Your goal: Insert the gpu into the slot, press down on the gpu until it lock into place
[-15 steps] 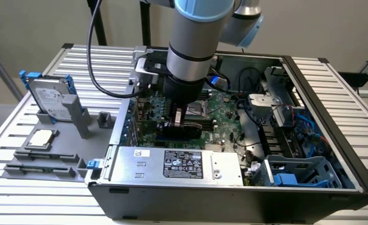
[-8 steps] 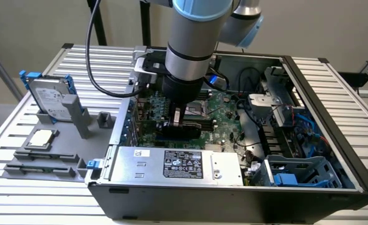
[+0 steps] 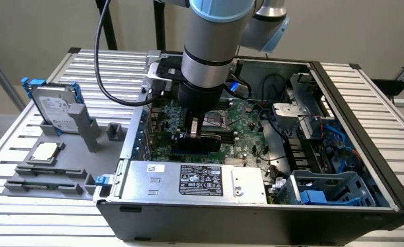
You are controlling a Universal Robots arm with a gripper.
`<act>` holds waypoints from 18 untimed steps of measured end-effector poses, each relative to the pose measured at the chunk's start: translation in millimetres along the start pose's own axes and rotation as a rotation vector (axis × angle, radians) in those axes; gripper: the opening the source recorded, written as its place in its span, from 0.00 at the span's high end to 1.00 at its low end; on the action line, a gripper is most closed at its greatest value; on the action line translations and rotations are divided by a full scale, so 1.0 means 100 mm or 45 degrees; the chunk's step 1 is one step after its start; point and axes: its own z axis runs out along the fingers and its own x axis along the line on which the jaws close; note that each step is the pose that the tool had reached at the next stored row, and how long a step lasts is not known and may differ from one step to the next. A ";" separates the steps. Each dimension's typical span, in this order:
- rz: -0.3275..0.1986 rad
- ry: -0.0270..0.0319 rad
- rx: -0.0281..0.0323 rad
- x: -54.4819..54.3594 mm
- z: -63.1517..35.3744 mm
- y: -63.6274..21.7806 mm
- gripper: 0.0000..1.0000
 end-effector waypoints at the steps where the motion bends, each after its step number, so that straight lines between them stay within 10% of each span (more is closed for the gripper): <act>1: 0.000 0.0000 0.0000 0.00 0.000 -0.001 0.74; 18: 0.008 -0.0006 -0.0109 0.03 0.042 -0.037 0.74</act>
